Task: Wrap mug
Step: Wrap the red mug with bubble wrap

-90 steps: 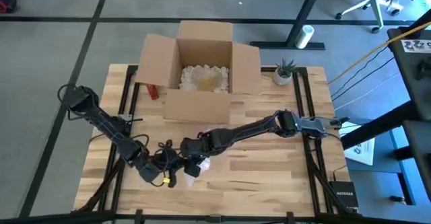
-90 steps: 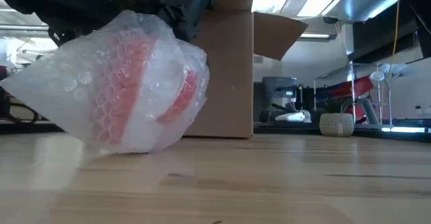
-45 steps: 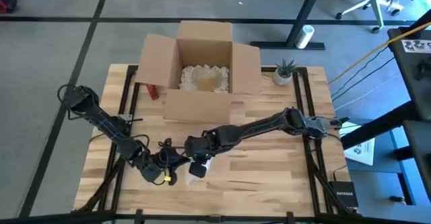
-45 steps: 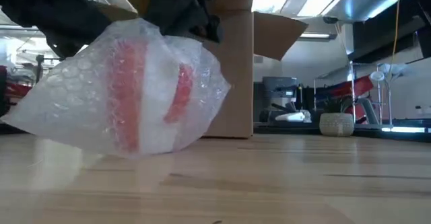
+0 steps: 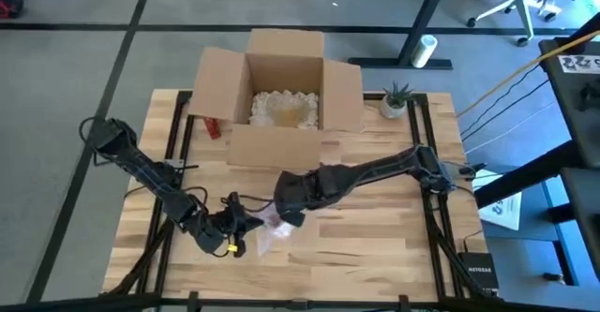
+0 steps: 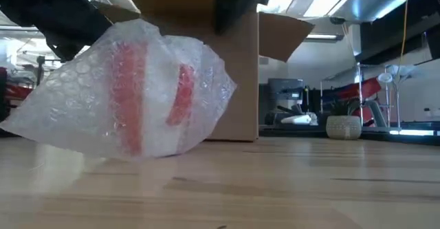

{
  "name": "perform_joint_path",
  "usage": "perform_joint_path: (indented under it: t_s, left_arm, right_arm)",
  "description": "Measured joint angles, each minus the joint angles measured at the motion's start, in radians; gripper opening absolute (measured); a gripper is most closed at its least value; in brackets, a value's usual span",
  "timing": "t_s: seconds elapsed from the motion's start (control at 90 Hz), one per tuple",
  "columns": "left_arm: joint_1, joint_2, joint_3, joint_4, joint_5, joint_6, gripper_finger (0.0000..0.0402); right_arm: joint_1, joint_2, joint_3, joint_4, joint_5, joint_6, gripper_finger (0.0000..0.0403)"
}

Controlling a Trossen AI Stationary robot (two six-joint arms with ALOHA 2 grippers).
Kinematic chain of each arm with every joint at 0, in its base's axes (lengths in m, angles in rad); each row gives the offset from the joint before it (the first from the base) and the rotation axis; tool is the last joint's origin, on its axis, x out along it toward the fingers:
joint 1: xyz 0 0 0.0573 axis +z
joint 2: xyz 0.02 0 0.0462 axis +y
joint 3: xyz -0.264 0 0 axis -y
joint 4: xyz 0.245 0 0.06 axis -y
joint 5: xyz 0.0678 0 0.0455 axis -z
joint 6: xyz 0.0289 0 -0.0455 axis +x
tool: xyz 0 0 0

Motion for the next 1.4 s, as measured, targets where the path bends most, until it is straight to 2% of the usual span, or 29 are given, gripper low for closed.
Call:
perform_joint_path:
  t_s: [0.144, 0.311, 0.522, 0.622, 0.711, 0.8, 0.978, 1.189, 1.4]
  left_arm:
    - [-0.025, -0.063, 0.000, 0.005, 0.000, 0.040, 0.0000]
    - [-0.046, -0.122, 0.000, 0.001, -0.002, 0.083, 0.0000]
    - [-0.056, -0.142, 0.000, 0.001, 0.017, 0.101, 0.0000]
    - [-0.011, -0.143, 0.000, 0.002, 0.105, 0.101, 0.0000]
    - [0.061, -0.138, 0.000, 0.004, 0.194, 0.110, 0.0000]
    - [0.139, -0.135, 0.002, 0.000, 0.265, 0.138, 0.0000]
    - [0.256, -0.133, 0.004, -0.017, 0.378, 0.158, 0.0000]
    - [0.318, -0.106, 0.004, -0.074, 0.425, 0.102, 0.0000]
    - [0.347, -0.074, 0.005, -0.066, 0.456, 0.100, 0.0000]
  right_arm:
    - [-0.023, -0.008, -0.173, 0.080, -0.070, -0.025, 0.0000]
    - [-0.027, -0.126, -0.468, 0.331, -0.158, -0.044, 0.0000]
    - [-0.013, -0.442, -0.970, 0.777, -0.198, 0.057, 0.0000]
    - [-0.013, -0.585, -1.206, 1.061, -0.237, 0.128, 0.0000]
    - [-0.016, -0.632, -1.336, 1.292, -0.253, 0.158, 0.0000]
    - [-0.029, -0.624, -1.368, 1.383, -0.253, 0.126, 0.0000]
    - [-0.088, -0.561, -1.330, 1.528, -0.217, -0.024, 0.0000]
    - [-0.163, -0.492, -1.247, 1.560, -0.288, -0.100, 0.0000]
    - [-0.161, -0.366, -1.129, 1.554, -0.423, -0.121, 0.0000]
